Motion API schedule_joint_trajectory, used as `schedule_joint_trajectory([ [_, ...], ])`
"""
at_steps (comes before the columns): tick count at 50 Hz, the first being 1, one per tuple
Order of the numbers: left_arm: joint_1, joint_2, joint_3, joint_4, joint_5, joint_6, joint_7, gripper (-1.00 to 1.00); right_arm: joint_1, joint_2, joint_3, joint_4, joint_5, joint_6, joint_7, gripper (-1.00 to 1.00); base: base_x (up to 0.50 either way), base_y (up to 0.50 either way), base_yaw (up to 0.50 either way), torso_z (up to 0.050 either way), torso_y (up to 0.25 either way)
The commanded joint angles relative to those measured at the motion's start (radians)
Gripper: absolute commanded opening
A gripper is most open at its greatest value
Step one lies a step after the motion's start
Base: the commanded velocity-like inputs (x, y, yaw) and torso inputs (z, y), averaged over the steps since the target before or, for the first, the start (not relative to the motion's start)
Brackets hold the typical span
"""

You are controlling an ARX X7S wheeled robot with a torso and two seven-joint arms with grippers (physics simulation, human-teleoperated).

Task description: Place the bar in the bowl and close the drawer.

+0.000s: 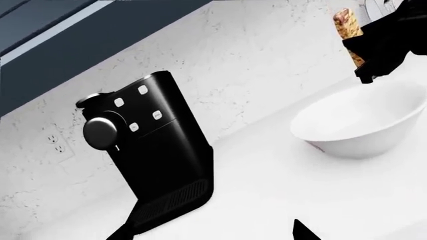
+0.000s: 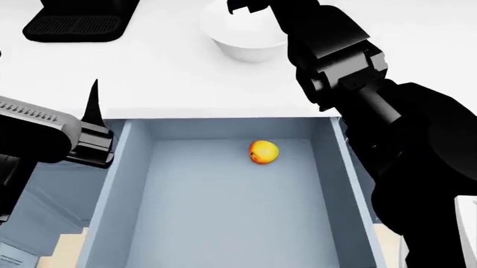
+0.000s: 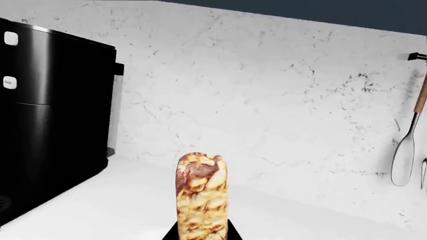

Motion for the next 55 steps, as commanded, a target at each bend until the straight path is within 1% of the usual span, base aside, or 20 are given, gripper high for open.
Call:
schedule_joint_trajectory([
  [1, -0.003, -0.023, 0.009, -0.005, -0.029, 0.016, -0.028, 1.00, -0.002, 0.000, -0.005, -0.001, 0.008, -0.005, 0.003, -1.00, 0.00, 0.00, 0.00, 0.000, -0.145],
  [6, -0.015, -0.027, 0.017, -0.010, -0.043, 0.016, -0.042, 1.00, -0.002, 0.000, -0.004, 0.002, 0.010, -0.004, 0.004, -1.00, 0.00, 0.00, 0.00, 0.000, -0.146],
  [16, -0.032, -0.023, 0.065, -0.026, -0.016, 0.032, -0.042, 1.00, -0.002, 0.000, -0.005, 0.010, 0.035, 0.002, -0.009, -1.00, 0.00, 0.00, 0.00, 0.000, -0.146],
  [34, -0.021, -0.043, 0.042, -0.031, -0.073, 0.043, -0.093, 1.00, -0.002, 0.000, -0.011, 0.012, 0.068, 0.008, -0.019, -1.00, 0.00, 0.00, 0.00, 0.000, 0.000],
  [46, -0.029, -0.051, 0.058, -0.035, -0.076, 0.054, -0.106, 1.00, -0.011, 0.000, -0.014, 0.009, 0.071, 0.020, -0.026, -1.00, 0.00, 0.00, 0.00, 0.000, 0.000],
  [47, -0.030, -0.051, 0.060, -0.036, -0.076, 0.055, -0.107, 1.00, -0.011, 0.000, -0.014, 0.009, 0.071, 0.021, -0.025, 1.00, 0.00, 0.00, 0.00, 0.000, 0.000],
  [55, -0.049, -0.054, 0.076, -0.043, -0.078, 0.057, -0.112, 1.00, -0.012, 0.000, -0.015, 0.010, 0.071, 0.024, -0.027, 1.00, 0.00, 0.00, 0.00, 0.000, 0.000],
])
